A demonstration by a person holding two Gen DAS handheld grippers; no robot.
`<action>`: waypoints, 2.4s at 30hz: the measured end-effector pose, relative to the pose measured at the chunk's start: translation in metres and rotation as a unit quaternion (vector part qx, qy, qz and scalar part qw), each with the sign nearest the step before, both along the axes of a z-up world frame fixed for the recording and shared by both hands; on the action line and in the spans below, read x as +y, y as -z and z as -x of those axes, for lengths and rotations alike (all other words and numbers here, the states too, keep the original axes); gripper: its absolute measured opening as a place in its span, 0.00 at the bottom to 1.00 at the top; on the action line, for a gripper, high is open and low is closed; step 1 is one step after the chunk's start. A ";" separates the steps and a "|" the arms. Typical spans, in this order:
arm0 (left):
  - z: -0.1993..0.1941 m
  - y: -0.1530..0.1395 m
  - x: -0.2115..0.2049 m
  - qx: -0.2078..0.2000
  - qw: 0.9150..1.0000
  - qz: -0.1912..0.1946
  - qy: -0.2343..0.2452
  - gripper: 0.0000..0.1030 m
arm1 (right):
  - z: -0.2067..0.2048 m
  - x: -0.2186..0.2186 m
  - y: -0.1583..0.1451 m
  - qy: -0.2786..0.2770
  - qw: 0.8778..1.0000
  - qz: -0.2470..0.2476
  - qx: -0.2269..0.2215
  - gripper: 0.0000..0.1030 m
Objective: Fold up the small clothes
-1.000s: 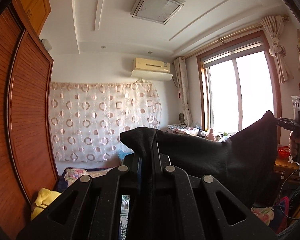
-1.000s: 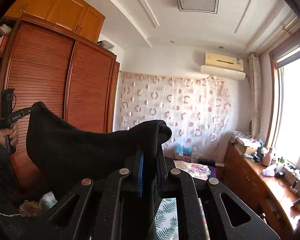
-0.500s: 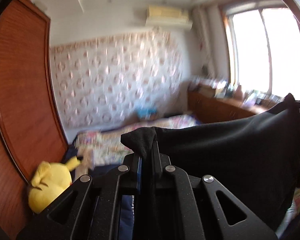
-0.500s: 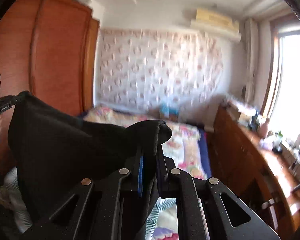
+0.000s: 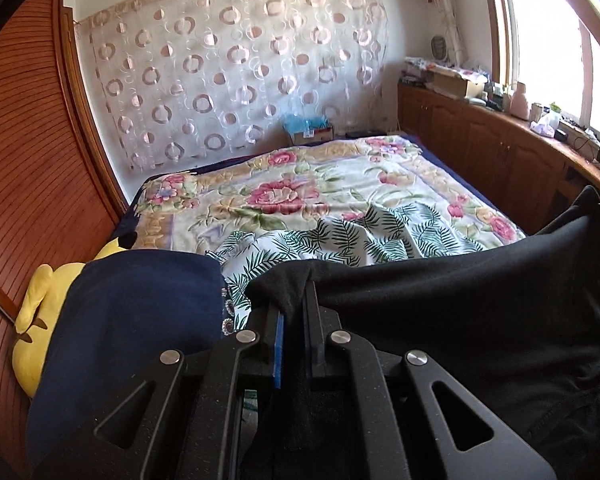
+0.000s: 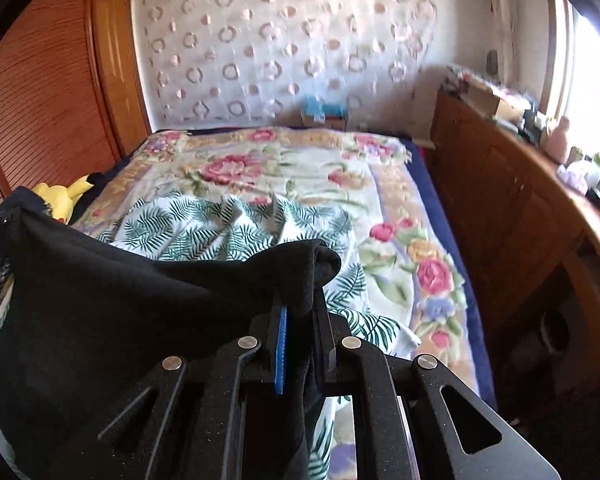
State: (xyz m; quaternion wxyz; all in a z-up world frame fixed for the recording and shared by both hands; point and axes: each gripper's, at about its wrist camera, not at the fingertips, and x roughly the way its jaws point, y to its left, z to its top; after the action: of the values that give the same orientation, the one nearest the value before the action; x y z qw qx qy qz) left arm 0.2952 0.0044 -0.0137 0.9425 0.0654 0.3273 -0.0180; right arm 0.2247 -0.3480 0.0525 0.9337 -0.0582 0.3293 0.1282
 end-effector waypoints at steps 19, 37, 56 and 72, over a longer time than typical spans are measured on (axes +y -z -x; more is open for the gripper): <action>0.075 0.022 0.000 0.054 0.994 0.076 0.050 0.78 | 0.070 -0.013 0.009 -0.004 0.999 -0.029 0.020 0.47; 0.115 0.063 -0.010 0.112 0.989 0.061 0.078 0.78 | 0.147 -0.032 0.002 0.011 0.998 -0.037 0.051 0.47; 0.110 0.081 -0.010 0.136 0.987 0.065 0.054 0.78 | 0.081 -0.028 0.062 0.036 0.995 -0.055 0.076 0.48; 0.092 0.076 0.009 0.123 0.986 0.107 0.013 0.37 | 0.098 -0.019 0.064 0.035 0.997 -0.046 0.056 0.53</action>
State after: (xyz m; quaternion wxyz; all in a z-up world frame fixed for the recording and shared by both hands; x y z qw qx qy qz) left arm 0.2029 0.0134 -0.0894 0.8962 -0.0343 0.4363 -0.0733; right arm 0.1266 -0.3670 -0.0111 0.9192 0.0034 0.3768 0.1140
